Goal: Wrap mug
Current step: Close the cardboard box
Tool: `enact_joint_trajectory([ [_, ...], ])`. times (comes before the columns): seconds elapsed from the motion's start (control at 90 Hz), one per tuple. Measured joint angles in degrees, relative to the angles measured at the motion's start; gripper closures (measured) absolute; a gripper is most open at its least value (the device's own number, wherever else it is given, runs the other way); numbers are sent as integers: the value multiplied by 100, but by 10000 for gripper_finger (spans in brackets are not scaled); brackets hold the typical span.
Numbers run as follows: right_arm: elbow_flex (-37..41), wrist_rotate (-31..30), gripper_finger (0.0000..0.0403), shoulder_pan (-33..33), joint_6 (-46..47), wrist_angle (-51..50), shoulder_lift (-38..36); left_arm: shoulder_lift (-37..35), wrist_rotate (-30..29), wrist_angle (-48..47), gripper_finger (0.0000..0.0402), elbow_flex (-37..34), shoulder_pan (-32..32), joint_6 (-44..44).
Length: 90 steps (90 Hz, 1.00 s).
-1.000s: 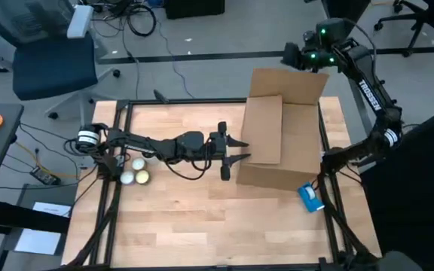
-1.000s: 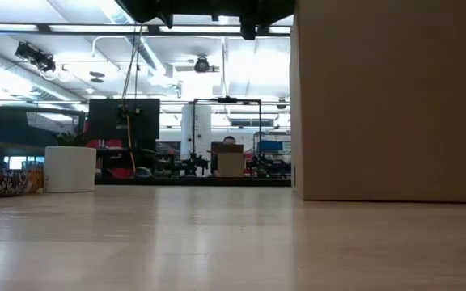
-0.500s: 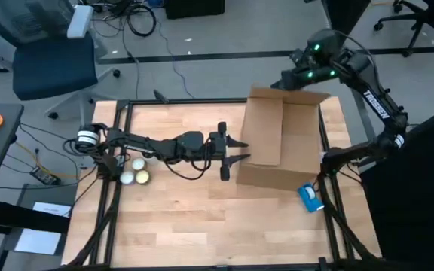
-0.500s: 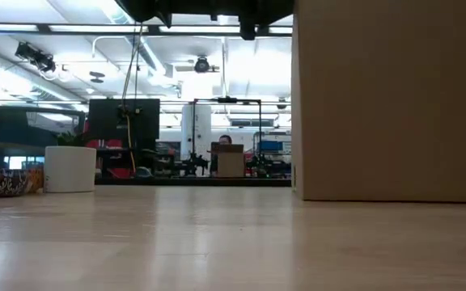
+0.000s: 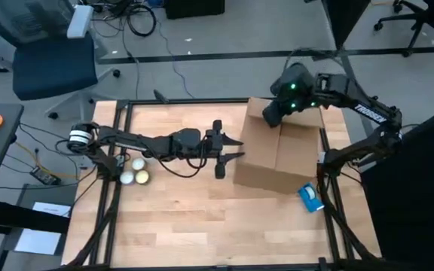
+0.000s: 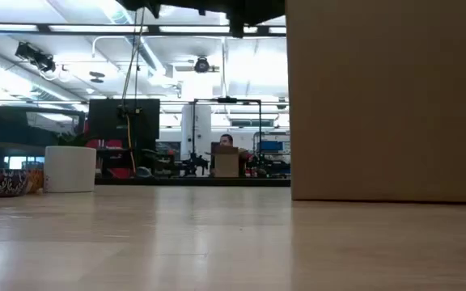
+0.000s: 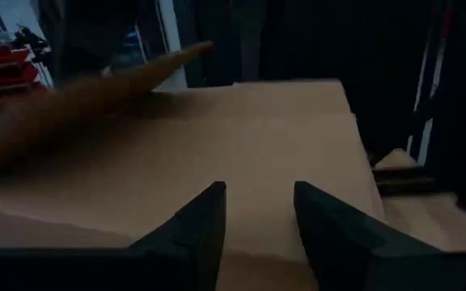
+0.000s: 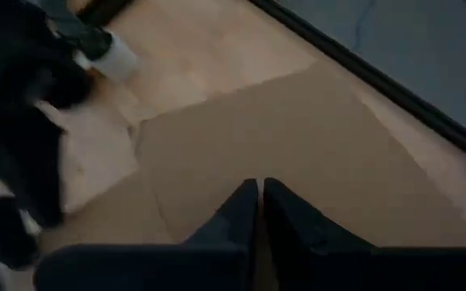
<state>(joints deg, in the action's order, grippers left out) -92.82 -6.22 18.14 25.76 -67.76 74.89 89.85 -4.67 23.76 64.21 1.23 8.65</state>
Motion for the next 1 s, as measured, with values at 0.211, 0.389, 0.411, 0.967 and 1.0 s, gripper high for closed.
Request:
enact_joint_trajectory([
  [0.211,863,-166,403,-243,9,358,-30,-1217,-120,-1740,271,28,2,283],
  [0.389,1275,-267,403,-343,-24,1058,-42,-2072,-146,-3605,271,28,56,-79],
  [0.411,1299,-284,403,-350,-34,1164,-36,-2163,-149,-3812,271,30,80,-168],
  [0.967,1364,365,403,-39,-180,2557,-115,-2541,-185,-5260,271,-72,529,-453],
  [1.0,1366,413,403,-158,-268,2718,-205,-2612,-192,-5273,271,-58,559,-440],
])
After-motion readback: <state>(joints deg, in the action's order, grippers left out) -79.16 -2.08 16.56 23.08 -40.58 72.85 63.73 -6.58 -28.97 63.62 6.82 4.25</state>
